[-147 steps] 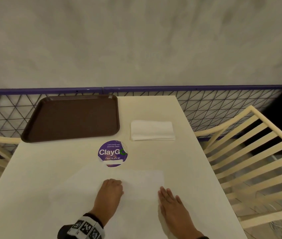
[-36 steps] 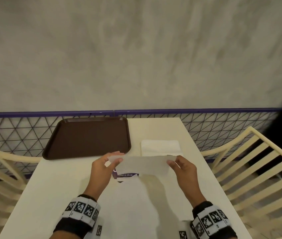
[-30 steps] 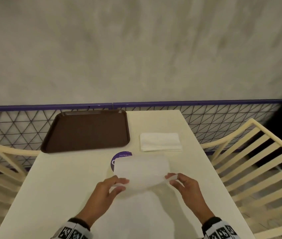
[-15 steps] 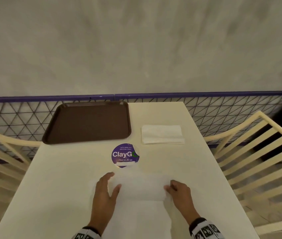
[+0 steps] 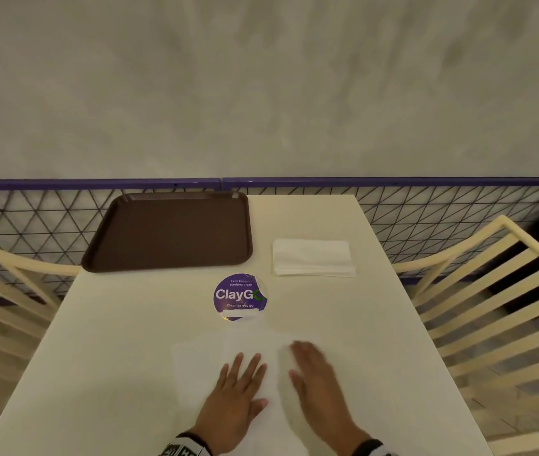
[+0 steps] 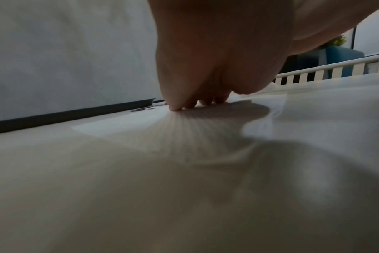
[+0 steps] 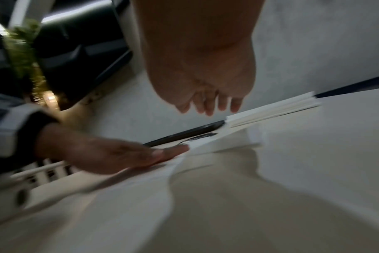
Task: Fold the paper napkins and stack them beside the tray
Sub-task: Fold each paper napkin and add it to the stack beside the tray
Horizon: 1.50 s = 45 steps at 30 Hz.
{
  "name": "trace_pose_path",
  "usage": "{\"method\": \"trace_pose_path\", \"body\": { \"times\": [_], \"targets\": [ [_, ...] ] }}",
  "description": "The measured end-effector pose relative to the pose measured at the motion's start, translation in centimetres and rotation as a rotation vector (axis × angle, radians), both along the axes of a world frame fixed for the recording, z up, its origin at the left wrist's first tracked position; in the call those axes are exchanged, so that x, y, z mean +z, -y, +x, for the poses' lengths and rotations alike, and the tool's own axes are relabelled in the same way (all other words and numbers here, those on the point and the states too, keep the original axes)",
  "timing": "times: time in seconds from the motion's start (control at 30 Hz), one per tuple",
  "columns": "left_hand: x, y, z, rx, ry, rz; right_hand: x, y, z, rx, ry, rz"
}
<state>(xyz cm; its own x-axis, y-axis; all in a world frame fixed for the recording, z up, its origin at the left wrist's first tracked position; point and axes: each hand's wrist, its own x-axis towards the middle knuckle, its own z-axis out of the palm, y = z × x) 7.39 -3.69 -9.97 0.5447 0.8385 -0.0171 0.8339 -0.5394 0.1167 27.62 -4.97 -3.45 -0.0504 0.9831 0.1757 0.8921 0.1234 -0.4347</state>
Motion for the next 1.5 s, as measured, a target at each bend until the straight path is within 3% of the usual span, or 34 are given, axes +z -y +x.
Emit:
{"method": "trace_pose_path", "body": {
  "times": [0.1, 0.2, 0.27, 0.37, 0.57, 0.67, 0.8, 0.93, 1.0, 1.13, 1.27, 1.3, 1.4, 1.5],
  "targets": [
    [-0.4, -0.1, 0.1, 0.010, -0.031, 0.043, -2.1, 1.2, -2.6, 0.226, 0.195, -0.230],
    [0.1, -0.2, -0.9, 0.044, -0.063, 0.019, -3.9, 2.0, -1.6, 0.250, 0.349, -0.326],
    [0.7, -0.3, -2.1, 0.071, -0.077, -0.063, -4.1, 2.3, 0.7, 0.170, 0.399, -0.264],
    [1.0, -0.1, -4.2, 0.097, -0.093, -0.095, -3.5, 3.1, 4.0, 0.155, 0.344, -0.374],
    [1.3, -0.5, -4.5, 0.148, 0.002, 0.069, 1.2, 0.7, 4.6, -0.022, 0.231, -0.187],
    [2.8, -0.5, -4.2, 0.176, 0.011, -0.042, 2.5, -3.0, 4.2, 0.037, 0.105, -0.338],
    [4.1, -0.4, -4.3, 0.190, 0.031, -0.347, 2.7, -5.7, 3.1, 0.064, 0.124, -0.517],
    [7.7, -1.0, -2.9, 0.206, 0.044, -0.255, 2.2, -6.1, 3.2, 0.054, 0.117, -0.702],
    [9.0, -1.9, -1.5, 0.264, 0.156, -0.214, 2.3, -6.2, 3.2, 0.103, 0.060, -0.676],
    [10.9, -4.8, 1.6, 0.215, 0.363, -0.209, 4.2, -6.4, 3.3, 0.137, -0.229, -0.502],
    [12.7, -7.8, 2.8, 0.245, 0.255, -0.339, 7.8, -7.0, 5.0, 0.087, -0.411, -0.418],
    [12.8, -8.5, 2.6, 0.276, 0.293, -0.385, 8.5, -7.4, 5.8, 0.047, -0.454, -0.395],
    [13.1, -10.7, 2.3, 0.367, 0.636, -0.553, 9.9, -9.4, 8.7, -0.107, -0.467, -0.340],
    [14.6, -13.7, 3.4, 0.504, 0.887, -0.569, 9.7, -12.3, 11.3, -0.248, -0.473, -0.348]
  ]
}}
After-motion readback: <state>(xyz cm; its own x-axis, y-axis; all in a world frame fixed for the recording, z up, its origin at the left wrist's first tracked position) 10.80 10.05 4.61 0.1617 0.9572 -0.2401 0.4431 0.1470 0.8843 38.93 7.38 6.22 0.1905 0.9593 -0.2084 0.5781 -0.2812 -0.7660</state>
